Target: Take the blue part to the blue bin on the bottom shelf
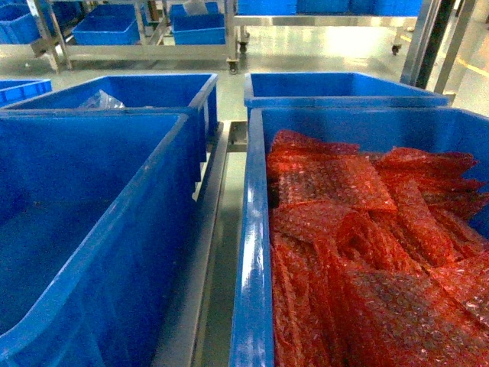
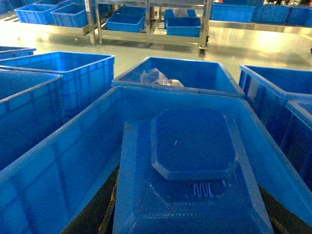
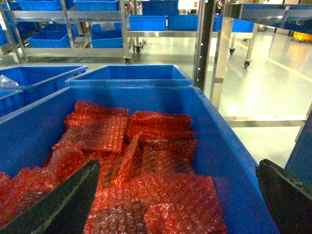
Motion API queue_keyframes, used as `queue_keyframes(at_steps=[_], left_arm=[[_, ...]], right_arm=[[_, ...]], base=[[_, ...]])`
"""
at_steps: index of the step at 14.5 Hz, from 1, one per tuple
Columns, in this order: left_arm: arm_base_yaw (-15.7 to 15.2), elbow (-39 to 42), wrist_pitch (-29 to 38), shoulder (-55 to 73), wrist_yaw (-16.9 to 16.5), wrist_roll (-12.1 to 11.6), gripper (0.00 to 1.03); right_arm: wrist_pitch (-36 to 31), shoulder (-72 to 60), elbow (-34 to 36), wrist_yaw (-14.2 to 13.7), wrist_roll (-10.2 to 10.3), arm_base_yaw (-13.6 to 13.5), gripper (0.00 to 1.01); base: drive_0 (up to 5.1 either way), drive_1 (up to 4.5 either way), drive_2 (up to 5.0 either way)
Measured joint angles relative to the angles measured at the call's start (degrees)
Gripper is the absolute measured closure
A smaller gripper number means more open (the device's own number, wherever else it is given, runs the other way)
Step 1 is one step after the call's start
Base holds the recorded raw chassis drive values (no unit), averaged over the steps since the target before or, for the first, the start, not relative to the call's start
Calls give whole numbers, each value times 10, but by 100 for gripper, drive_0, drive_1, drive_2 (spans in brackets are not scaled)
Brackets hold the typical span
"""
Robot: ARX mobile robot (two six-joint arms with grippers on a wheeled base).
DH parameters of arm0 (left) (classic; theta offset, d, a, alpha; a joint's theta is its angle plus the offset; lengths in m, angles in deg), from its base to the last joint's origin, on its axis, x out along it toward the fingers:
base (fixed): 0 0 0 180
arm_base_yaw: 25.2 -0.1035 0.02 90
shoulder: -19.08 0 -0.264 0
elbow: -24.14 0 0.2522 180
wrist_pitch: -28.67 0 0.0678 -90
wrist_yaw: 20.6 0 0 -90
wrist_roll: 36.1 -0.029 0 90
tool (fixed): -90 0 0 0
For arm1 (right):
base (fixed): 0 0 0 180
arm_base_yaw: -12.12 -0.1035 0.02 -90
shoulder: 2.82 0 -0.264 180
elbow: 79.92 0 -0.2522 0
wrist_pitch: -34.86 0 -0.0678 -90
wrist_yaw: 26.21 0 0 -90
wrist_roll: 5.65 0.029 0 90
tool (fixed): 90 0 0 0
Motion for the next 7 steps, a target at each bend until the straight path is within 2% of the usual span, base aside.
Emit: queue_keyframes(at_steps=[7], left_arm=[[0, 0, 0, 0, 0, 0, 60]], right_arm=[[0, 0, 0, 0, 0, 0, 3]], base=[[0, 0, 0]])
